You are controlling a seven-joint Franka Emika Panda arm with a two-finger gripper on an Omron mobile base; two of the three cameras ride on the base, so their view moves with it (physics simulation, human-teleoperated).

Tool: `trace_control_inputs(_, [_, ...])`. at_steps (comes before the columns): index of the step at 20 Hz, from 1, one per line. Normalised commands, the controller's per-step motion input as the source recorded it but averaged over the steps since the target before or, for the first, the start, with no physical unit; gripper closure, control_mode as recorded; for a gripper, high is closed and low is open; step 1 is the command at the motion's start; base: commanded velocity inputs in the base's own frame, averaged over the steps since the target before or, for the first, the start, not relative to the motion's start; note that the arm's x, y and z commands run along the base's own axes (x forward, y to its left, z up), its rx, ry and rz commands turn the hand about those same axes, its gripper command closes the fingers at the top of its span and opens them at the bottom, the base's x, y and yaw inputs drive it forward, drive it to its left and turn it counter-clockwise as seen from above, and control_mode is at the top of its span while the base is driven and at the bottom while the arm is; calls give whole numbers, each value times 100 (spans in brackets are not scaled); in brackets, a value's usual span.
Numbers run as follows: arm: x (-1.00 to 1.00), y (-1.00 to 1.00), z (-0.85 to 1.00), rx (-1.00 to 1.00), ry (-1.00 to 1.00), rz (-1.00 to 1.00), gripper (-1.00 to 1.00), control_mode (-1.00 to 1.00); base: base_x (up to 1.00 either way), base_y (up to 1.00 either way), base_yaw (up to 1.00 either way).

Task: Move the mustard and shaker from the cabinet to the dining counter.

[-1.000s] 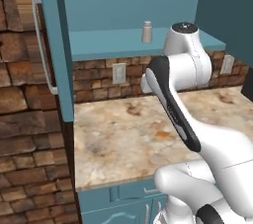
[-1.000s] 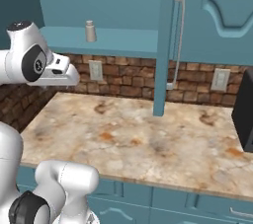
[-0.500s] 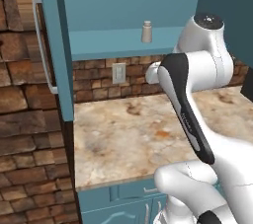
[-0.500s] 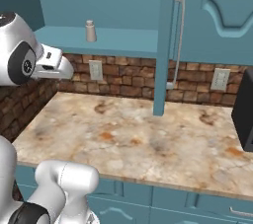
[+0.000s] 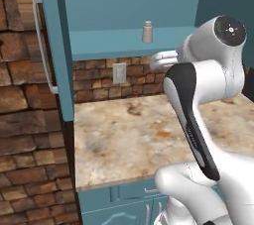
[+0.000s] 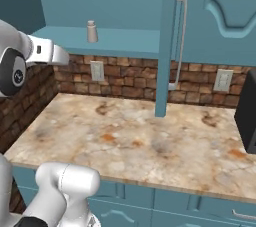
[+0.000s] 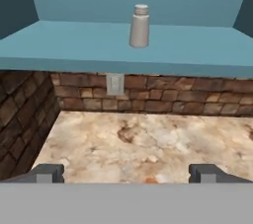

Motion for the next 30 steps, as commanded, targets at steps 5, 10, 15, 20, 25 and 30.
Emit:
trace_control_inputs(5, [44, 0, 59, 0, -2, 0, -100, -100, 0, 0, 0])
trace_control_inputs(10, [53, 0, 50, 0, 0, 0, -100, -100, 0, 0, 0])
trace_control_inputs(15, [56, -2, 17, 0, 0, 0, -100, -100, 0, 0, 0])
trace_control_inputs(20, [57, -8, 2, 0, -1, 0, -100, -100, 0, 0, 0])
trace_control_inputs(25, [52, -15, 0, 0, -1, 0, -100, -100, 0, 0, 0])
trace_control_inputs(30, [54, -15, 0, 0, 0, 0, -100, -100, 0, 0, 0])
